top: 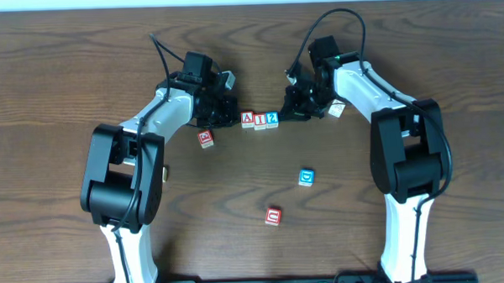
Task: Spell out Ai2
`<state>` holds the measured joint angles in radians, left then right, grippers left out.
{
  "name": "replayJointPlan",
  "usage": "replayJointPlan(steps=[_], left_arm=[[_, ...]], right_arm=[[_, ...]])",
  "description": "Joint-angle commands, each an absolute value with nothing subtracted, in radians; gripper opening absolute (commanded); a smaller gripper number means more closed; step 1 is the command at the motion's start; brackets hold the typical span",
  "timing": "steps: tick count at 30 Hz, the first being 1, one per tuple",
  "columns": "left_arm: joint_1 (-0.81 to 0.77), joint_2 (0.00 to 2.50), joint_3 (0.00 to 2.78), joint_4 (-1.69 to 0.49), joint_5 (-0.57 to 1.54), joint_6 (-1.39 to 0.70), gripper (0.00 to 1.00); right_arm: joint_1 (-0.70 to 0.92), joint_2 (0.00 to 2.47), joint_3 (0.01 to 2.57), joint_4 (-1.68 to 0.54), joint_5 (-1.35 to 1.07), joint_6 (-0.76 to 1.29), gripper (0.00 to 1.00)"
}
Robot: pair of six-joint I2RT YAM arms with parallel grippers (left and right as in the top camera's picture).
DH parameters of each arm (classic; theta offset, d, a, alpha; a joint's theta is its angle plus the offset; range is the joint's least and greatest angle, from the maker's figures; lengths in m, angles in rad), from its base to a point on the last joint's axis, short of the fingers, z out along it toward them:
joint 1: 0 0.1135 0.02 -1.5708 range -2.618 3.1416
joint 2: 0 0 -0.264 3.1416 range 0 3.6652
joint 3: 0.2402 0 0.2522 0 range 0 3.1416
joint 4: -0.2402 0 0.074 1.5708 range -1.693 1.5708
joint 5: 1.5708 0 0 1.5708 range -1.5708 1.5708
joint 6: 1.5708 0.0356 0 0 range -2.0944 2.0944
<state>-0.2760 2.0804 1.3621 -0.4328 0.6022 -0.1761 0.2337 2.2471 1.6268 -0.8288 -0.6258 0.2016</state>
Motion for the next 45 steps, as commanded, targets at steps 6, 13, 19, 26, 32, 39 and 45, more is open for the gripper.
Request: replayJointPlan(steps=[6, 13, 19, 26, 32, 39, 45], left_arm=[[-0.288, 2.099, 1.357, -0.449, 0.625, -0.119, 0.06], [-0.286, 2.099, 1.357, -0.475, 0.611, -0.090, 0.06], [-0.271, 2.099, 1.357, -0.478, 0.583, -0.074, 0.06], [-0.262, 2.099, 1.357, -0.476, 0.583, -0.073, 0.06], [-0.261, 2.099, 1.357, -0.467, 0.583, -0.074, 0.06], [-0.261, 2.099, 1.358, -0.462, 0.582, -0.073, 0.06], [-0.259, 2.099, 1.360, -0.467, 0.563, -0.060, 0.06]], right_arm=[[0.244, 2.244, 1.623, -0.825, -0.625, 0.217, 0.01], [0.244, 2.244, 1.623, -0.823, -0.617, 0.225, 0.01], [0.243, 2.244, 1.623, -0.824, -0.602, 0.224, 0.01], [0.259, 2.244, 1.623, -0.838, -0.602, 0.224, 0.01], [0.270, 2.244, 1.623, -0.841, -0.602, 0.224, 0.01], [0.270, 2.244, 1.623, -0.846, -0.589, 0.224, 0.01], [0.262, 2.244, 1.623, -0.846, -0.556, 0.225, 0.01]])
